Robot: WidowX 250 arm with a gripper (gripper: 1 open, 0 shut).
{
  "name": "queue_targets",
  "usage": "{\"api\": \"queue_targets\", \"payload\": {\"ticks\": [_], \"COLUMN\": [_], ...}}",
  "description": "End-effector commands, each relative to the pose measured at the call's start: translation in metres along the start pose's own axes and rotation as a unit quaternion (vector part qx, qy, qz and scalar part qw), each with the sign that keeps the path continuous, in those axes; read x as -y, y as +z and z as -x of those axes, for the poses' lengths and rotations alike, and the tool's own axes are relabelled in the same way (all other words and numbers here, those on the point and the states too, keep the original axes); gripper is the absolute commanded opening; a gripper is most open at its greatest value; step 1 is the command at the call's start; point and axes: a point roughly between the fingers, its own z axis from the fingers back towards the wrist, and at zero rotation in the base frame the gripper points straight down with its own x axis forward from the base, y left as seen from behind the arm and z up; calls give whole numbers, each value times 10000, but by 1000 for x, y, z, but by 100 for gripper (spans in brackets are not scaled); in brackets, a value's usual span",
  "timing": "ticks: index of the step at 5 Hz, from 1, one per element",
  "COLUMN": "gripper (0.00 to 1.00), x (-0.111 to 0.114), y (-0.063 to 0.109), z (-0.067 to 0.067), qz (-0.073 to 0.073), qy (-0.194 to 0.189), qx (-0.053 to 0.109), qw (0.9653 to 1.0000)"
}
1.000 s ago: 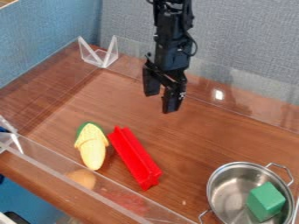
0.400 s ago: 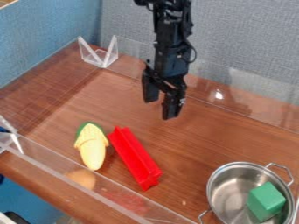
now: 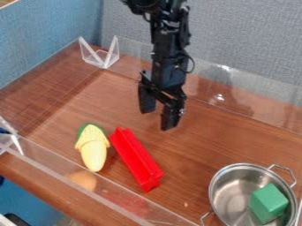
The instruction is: Put the red object to the left side of the table
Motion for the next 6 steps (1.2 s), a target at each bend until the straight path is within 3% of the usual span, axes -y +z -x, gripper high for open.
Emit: {"api": "queue_targets", "payload": {"ticks": [1, 6], "gripper": [100, 100], "x": [-2, 7], "y": [24, 18], "z": [2, 16], "qz": [-123, 114], "qy": [180, 756], "qx": [370, 528], "qw": [9991, 9957]}}
